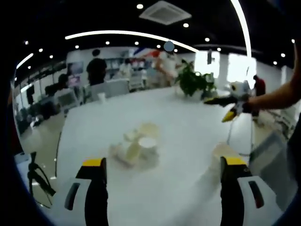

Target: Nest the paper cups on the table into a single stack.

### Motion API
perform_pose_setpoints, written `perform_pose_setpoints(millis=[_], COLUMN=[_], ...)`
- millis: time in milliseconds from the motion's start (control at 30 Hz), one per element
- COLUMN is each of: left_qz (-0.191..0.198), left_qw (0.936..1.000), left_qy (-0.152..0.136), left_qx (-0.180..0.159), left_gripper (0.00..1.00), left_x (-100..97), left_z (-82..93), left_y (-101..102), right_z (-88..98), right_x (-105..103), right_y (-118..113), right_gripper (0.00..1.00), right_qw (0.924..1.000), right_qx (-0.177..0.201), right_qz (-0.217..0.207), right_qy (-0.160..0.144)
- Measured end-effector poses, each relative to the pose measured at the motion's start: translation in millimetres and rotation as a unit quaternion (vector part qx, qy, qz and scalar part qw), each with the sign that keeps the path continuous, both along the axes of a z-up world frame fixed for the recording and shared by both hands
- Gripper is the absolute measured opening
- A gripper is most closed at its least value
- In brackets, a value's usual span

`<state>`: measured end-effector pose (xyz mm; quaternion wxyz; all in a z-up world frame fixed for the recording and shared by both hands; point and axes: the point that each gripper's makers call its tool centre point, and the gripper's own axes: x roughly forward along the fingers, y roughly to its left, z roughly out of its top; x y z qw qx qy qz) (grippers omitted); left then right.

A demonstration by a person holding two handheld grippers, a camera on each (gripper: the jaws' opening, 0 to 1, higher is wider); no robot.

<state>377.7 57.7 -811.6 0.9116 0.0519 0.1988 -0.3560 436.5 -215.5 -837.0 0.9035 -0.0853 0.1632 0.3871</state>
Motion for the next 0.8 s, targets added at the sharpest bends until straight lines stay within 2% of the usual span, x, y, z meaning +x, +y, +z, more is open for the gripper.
perform_pose_setpoints(millis=[300, 533, 800], left_qz=[-0.005, -0.006, -0.014], left_qw=[1.0000, 1.0000, 0.9998], left_qy=[-0.003, 0.002, -0.002], left_qx=[0.000, 0.006, 0.011], left_gripper=[1.00, 1.00, 1.00], left_x=[7.4, 11.3, 17.8], left_z=[-4.4, -9.4, -6.0], left_y=[-3.4, -6.4, -10.4], right_z=[-8.8, -7.0, -10.7], right_x=[18.8, 31.0, 48.0], right_y=[16.4, 35.0, 51.0], right_gripper=[1.00, 1.00, 1.00], right_qw=[0.9999, 0.9997, 0.9994], right_qx=[-0.002, 0.005, 0.007], right_qz=[0.014, 0.024, 0.033], right_qy=[0.003, 0.003, 0.005])
